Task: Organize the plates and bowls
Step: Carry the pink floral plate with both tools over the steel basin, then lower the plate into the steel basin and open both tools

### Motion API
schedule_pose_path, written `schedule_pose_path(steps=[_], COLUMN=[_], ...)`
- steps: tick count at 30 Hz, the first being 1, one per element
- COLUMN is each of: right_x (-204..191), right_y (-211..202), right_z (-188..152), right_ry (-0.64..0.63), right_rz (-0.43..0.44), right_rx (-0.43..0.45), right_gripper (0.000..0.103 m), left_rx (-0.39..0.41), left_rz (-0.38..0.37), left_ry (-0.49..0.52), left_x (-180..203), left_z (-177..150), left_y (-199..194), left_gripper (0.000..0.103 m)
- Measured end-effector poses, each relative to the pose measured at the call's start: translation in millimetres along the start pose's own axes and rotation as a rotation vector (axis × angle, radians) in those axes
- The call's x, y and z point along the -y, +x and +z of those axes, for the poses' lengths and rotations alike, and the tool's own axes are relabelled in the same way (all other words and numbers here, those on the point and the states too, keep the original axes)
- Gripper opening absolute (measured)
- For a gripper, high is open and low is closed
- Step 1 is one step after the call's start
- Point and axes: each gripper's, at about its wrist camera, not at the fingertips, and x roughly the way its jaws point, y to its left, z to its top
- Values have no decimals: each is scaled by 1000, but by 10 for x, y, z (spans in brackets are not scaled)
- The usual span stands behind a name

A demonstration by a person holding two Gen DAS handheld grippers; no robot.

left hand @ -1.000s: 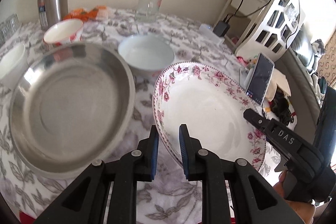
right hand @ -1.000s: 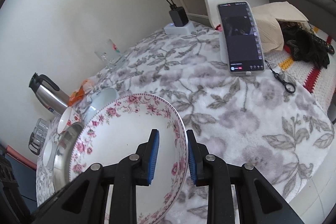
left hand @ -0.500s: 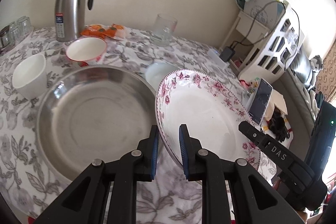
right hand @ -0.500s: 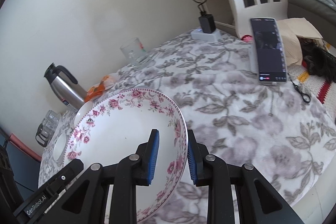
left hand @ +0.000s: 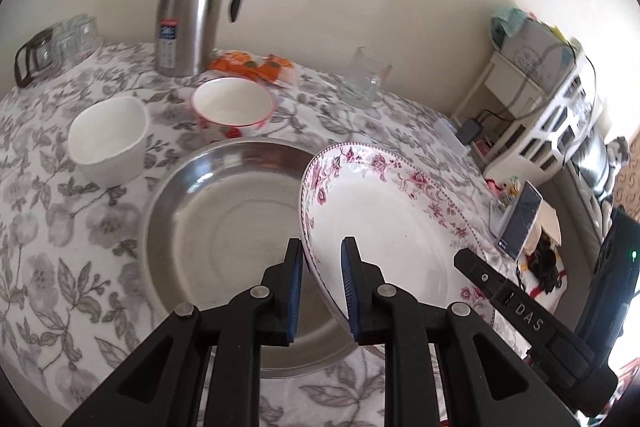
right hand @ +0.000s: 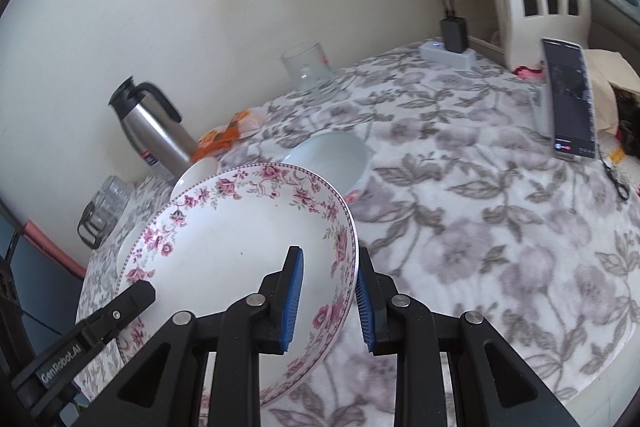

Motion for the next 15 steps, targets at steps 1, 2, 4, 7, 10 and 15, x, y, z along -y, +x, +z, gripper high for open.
schedule_pose_path(steps=[1,2,4,7,10,15], right_x=[-39,-87,-165,-278,-364,-439], right_y=[14,33,59,134,209,353], right_z=[-11,-22,-42,-71,-95,-124], right_ry=[-6,-16,-32,-62,-86,-101], right_rz=[2,5,8,11,14,12], right_rx=[-4,-8,-13,-30,-46,-75], right_gripper=[27,27,27,27,27,27], left_rx=[1,1,0,-6,-13,-39], left_rz=[2,4,18,34,41,57], left_ry=[-10,-17,-32,-64,-107,-152], left_x=[-48,-81,-167,-294,-417,-556], left_z=[8,15,29,41,44,38], left_y=[-7,-11,-16,-8,6,81], left_gripper=[20,20,20,20,20,20])
